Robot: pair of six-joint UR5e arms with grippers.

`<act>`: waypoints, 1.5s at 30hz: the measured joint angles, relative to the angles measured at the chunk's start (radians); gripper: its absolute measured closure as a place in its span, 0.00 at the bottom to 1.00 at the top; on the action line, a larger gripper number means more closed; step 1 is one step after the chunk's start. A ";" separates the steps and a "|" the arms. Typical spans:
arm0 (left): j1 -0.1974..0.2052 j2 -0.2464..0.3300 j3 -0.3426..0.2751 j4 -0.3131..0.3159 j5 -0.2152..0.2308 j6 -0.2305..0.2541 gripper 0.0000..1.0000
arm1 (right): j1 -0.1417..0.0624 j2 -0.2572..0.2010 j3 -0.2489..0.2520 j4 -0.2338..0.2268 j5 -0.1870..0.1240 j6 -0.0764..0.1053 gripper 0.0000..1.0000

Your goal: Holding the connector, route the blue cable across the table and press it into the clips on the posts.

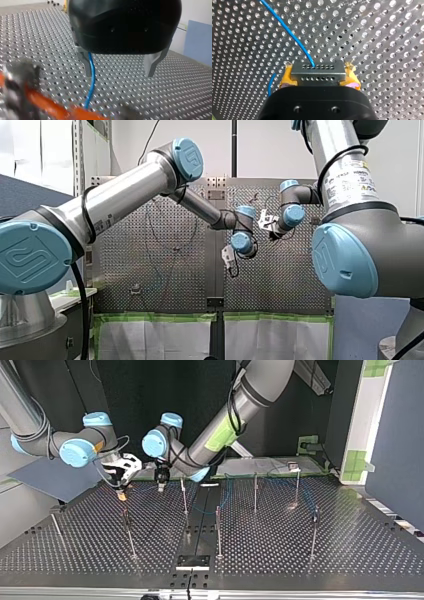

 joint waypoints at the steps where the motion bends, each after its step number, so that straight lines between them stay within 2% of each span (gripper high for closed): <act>1: -0.001 -0.001 0.008 -0.001 0.000 0.001 0.02 | 0.000 0.000 0.000 0.000 0.000 0.000 1.00; 3: -0.002 -0.002 0.019 -0.002 0.000 0.002 0.02 | 0.000 0.000 0.000 0.000 0.000 0.000 1.00; 4: -0.003 -0.002 0.022 -0.003 -0.001 0.002 0.30 | 0.000 0.000 0.000 0.000 0.000 0.000 1.00; 5: -0.005 -0.001 0.024 -0.006 -0.003 0.005 0.42 | 0.000 0.000 0.000 0.000 0.000 0.000 1.00; 6: -0.007 -0.001 0.026 -0.008 -0.006 0.008 0.42 | 0.000 0.000 0.000 0.000 0.000 0.000 1.00; 8: -0.012 0.000 0.028 -0.016 -0.018 0.016 0.82 | 0.000 0.000 0.000 0.000 0.000 0.001 1.00; 9: -0.014 0.000 0.028 -0.018 -0.024 0.018 0.82 | 0.000 0.000 0.000 0.000 0.000 0.001 1.00; 10: -0.015 0.000 0.029 -0.020 -0.030 0.020 0.97 | 0.000 0.000 0.000 0.000 0.000 0.001 1.00; 11: -0.016 0.000 0.029 -0.023 -0.038 0.021 1.00 | 0.000 0.000 -0.001 0.000 0.000 0.002 1.00; 25: -0.011 0.010 0.038 -0.053 -0.084 0.022 1.00 | -0.003 -0.015 -0.008 0.000 -0.002 0.004 1.00; 30: -0.007 0.040 0.038 -0.089 -0.106 0.017 1.00 | -0.008 -0.053 -0.028 0.004 -0.015 0.022 1.00; 35: -0.015 0.081 0.037 -0.114 -0.115 0.023 1.00 | -0.014 -0.093 -0.051 0.023 -0.049 0.048 1.00; 41: -0.021 0.132 0.037 -0.118 -0.117 0.045 1.00 | -0.020 -0.139 -0.070 0.064 -0.066 0.051 1.00; 45: -0.027 0.168 0.037 -0.120 -0.139 0.056 1.00 | -0.024 -0.175 -0.073 0.083 -0.067 0.053 1.00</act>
